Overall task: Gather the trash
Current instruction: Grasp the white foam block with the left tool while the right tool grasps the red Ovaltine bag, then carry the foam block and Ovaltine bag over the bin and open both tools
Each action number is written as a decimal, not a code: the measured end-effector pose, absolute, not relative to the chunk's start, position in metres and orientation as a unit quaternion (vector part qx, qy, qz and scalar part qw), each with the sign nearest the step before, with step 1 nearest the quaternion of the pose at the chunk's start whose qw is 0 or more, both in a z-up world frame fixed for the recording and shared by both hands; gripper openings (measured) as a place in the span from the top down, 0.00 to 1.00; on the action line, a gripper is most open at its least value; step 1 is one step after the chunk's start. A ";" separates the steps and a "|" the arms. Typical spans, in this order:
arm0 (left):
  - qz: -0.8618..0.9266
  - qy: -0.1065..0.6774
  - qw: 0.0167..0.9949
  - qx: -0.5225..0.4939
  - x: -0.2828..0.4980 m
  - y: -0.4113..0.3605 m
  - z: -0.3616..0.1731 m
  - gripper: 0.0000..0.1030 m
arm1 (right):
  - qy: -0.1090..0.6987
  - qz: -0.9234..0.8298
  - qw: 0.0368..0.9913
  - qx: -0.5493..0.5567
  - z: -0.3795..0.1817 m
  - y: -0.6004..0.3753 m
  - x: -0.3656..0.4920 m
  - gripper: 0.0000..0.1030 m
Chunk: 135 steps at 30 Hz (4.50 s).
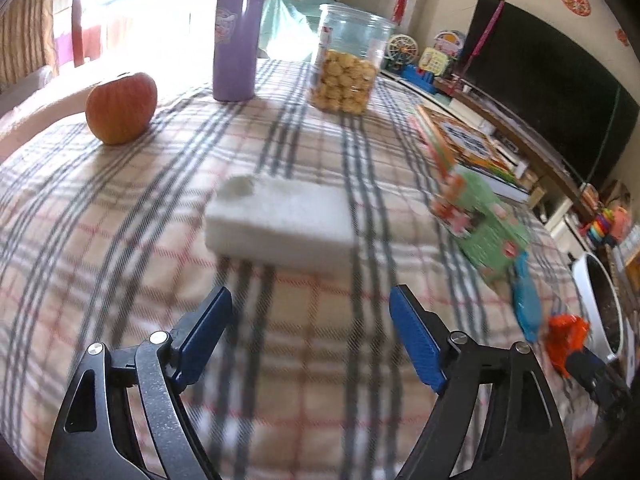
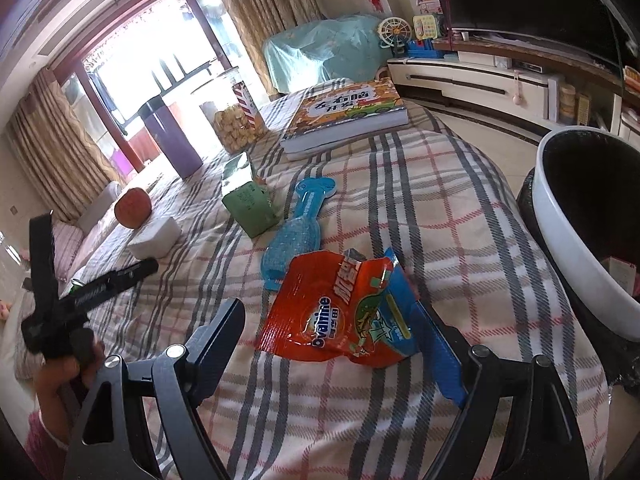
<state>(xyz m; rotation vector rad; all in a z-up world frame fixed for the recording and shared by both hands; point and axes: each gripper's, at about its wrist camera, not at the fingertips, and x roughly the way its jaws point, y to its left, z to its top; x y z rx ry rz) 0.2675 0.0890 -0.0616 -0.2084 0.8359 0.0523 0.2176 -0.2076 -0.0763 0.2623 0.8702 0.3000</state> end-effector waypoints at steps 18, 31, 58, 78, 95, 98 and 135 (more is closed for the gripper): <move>0.023 0.404 0.911 -0.084 0.291 0.093 -0.068 0.61 | 0.417 0.147 0.889 0.119 -0.074 -0.208 0.218 0.66; -0.054 0.386 0.919 -0.066 0.247 0.047 -0.056 0.83 | 0.400 0.154 0.892 0.143 -0.059 -0.225 0.197 0.71; -0.211 0.373 0.903 -0.010 0.183 -0.087 -0.036 0.83 | 0.374 0.113 0.904 0.172 -0.043 -0.289 0.161 0.71; -0.275 0.364 0.889 0.032 0.181 -0.168 -0.024 0.83 | 0.349 0.061 0.913 0.201 -0.032 -0.359 0.154 0.71; -0.316 0.357 0.876 0.077 0.197 -0.236 -0.014 0.83 | 0.349 0.038 0.908 0.227 -0.029 -0.410 0.174 0.71; -0.318 0.356 0.875 0.084 0.201 -0.245 -0.014 0.83 | 0.351 0.035 0.907 0.231 -0.030 -0.416 0.179 0.71; -0.320 0.380 0.862 0.099 0.244 -0.285 -0.022 0.74 | 0.375 0.023 0.888 0.266 -0.050 -0.454 0.220 0.53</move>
